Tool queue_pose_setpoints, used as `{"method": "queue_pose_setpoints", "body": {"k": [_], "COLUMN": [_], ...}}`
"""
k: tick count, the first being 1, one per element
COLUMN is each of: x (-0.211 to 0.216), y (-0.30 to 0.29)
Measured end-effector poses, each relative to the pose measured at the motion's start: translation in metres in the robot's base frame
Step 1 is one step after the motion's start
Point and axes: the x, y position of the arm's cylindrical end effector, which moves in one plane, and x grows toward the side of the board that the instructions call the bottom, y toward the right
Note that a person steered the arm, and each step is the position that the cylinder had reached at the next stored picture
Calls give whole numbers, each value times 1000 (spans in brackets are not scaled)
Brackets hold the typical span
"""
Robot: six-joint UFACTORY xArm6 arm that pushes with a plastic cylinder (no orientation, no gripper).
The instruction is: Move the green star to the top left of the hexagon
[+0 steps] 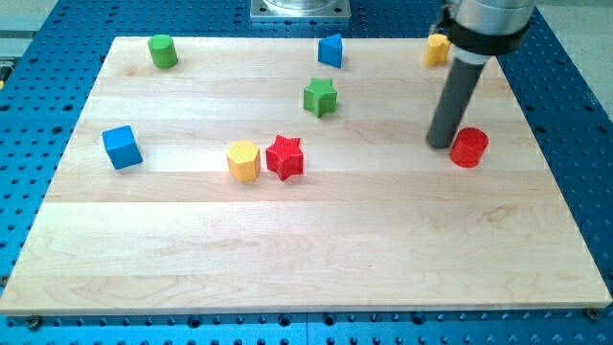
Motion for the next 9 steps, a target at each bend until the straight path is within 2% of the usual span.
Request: {"method": "queue_pose_setpoints", "body": {"k": [3,4,5,8,9], "x": [1,-39,-44,-32,-22], "y": [-62,-135,-167,-179,-215]}}
